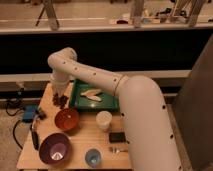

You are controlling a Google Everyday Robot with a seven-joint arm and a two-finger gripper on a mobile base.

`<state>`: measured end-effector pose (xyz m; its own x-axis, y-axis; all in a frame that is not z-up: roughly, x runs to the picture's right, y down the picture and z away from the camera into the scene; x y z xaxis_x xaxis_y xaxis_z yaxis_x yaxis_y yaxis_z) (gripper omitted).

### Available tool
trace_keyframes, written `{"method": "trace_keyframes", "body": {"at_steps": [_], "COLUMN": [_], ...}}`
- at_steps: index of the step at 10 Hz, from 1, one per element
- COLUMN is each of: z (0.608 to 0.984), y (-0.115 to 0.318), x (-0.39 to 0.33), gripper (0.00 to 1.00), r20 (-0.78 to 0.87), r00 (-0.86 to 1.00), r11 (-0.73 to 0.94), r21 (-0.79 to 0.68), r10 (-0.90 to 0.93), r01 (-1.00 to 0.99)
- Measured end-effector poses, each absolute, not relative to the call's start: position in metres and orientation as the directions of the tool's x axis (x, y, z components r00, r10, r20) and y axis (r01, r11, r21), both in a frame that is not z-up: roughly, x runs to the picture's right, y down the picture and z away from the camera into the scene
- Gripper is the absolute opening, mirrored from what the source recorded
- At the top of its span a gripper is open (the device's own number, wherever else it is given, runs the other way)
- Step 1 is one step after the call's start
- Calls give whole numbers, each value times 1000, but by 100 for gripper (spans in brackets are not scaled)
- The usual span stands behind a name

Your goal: Place grapes in red bowl

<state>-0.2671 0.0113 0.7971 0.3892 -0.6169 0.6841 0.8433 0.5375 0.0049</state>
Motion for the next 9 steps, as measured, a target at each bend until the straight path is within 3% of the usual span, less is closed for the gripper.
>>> {"method": "trace_keyframes", "body": {"at_steps": [5, 9], "z": [755, 723], "y": [-36, -46], "x": [-276, -282], "gripper": [1, 1], "r20": [670, 656], "r00": [386, 395], "r11": [532, 491], "r21": [16, -43], "r10": [-634, -643], "r01": [846, 870]}}
